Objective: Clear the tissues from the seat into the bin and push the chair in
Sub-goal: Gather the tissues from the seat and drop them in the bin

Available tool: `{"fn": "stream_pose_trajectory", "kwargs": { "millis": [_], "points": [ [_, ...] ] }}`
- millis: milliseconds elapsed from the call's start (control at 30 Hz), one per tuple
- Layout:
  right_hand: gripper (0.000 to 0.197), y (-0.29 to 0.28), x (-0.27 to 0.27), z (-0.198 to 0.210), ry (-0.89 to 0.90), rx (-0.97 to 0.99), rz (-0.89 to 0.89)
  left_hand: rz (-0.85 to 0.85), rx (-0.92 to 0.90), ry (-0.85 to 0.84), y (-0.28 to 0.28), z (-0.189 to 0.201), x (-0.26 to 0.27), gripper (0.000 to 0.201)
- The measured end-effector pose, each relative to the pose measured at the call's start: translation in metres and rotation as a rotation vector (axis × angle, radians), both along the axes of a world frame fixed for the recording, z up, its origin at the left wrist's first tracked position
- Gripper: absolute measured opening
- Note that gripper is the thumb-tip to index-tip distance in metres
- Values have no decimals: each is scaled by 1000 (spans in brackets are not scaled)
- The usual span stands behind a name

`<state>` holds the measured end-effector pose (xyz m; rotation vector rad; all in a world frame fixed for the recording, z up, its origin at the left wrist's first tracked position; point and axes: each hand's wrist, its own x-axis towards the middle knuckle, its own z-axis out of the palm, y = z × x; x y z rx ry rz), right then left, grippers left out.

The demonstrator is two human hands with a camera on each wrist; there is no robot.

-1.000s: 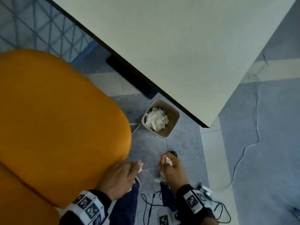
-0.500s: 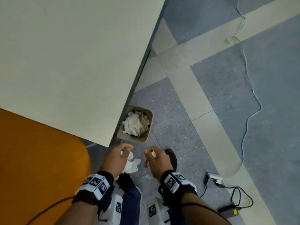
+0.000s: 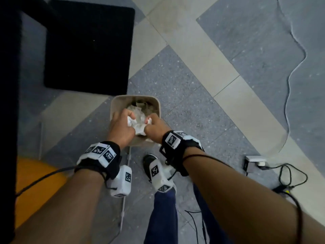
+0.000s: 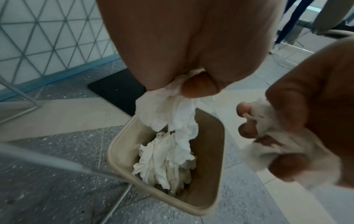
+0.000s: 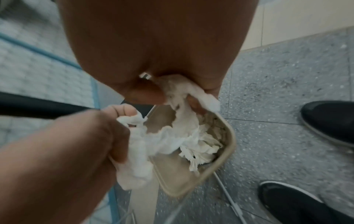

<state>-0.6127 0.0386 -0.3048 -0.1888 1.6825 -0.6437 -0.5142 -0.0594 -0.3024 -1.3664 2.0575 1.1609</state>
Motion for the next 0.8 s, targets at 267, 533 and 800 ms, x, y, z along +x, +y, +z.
{"fn": "stream_pose_trajectory", "kwargs": {
  "millis": [267,533,800],
  "points": [
    [67,-41,6,-67,66,58,98,-93,-5,-6,-24,-64,11,54],
    [57,-4,-18,-57,51,-4,128,-143,30,-28,-22,-48,28,59],
    [36,135,-39,12,137,200,361,-61,148,-75,53,38,108,55]
  ]
}}
